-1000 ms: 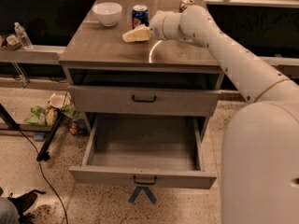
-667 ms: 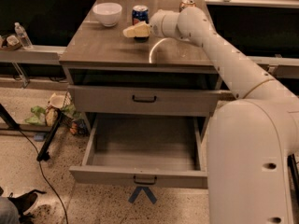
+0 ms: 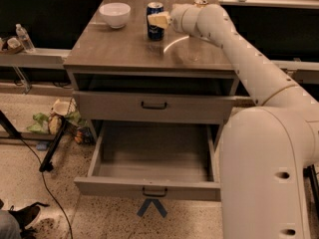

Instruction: Place pepsi can into middle drawer

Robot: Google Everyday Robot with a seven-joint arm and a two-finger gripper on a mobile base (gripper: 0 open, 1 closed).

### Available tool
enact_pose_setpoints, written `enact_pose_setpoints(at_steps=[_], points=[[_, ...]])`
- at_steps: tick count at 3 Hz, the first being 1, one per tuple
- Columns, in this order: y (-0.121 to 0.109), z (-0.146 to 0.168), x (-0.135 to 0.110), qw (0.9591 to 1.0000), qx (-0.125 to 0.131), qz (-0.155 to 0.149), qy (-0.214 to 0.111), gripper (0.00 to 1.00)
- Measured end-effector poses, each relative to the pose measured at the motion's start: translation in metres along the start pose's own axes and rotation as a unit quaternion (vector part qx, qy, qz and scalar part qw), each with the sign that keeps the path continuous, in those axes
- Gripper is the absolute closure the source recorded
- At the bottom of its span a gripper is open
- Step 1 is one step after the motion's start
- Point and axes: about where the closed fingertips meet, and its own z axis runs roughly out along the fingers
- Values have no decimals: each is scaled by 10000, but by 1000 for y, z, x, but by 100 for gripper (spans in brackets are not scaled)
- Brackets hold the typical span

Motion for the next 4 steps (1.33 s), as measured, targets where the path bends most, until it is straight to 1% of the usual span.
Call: enact_pose_setpoints(at_steps=[1,2,3,4], points=[[-9,-5,-3,10000,73,-11,-17,54],[-7,-4,0,10000,-70,-14,9,79],[-2,-3,6,9997,-247,6,71,99],[3,-7,7,9992,-372,24,129,86]])
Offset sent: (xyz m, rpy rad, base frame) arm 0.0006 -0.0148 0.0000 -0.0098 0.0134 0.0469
